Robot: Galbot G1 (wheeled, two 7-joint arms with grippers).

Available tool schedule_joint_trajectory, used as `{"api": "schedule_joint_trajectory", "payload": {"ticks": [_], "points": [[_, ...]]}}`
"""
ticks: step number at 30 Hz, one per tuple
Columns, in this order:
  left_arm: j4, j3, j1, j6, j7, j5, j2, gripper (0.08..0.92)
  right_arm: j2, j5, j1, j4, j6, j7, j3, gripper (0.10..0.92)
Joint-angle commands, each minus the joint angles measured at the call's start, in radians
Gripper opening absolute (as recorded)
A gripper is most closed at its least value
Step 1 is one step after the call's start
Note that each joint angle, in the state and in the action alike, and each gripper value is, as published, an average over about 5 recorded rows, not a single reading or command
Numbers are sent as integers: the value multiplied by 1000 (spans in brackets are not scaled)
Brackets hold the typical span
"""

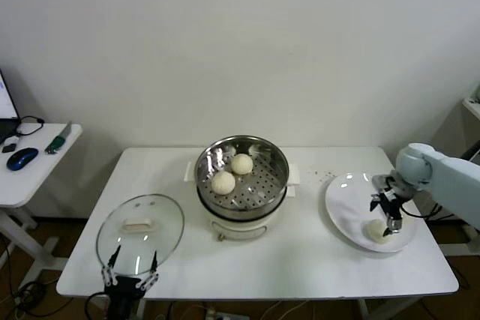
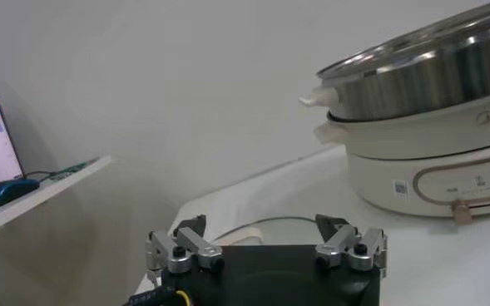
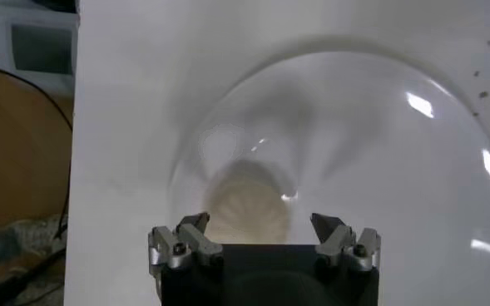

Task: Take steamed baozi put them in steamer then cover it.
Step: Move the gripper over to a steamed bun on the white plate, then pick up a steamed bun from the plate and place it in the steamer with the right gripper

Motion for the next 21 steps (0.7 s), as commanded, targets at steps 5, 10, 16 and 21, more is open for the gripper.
{"api": "schedule_joint_trajectory", "payload": {"ticks": [5, 10, 16, 21], "points": [[6, 1, -1, -1, -1, 0, -4, 823, 3, -66, -91, -43, 11, -2, 65, 823], [7, -1, -1, -2, -1, 0, -3, 823, 13, -66, -90, -48, 10, -4, 61, 822], [6, -2, -2, -1, -2, 0, -3, 823, 14, -67, -84, -51, 13, -6, 50, 767], [4, 1, -1, 0, -2, 2, -5, 823, 15, -63, -80, -55, 18, -5, 57, 717]]}}
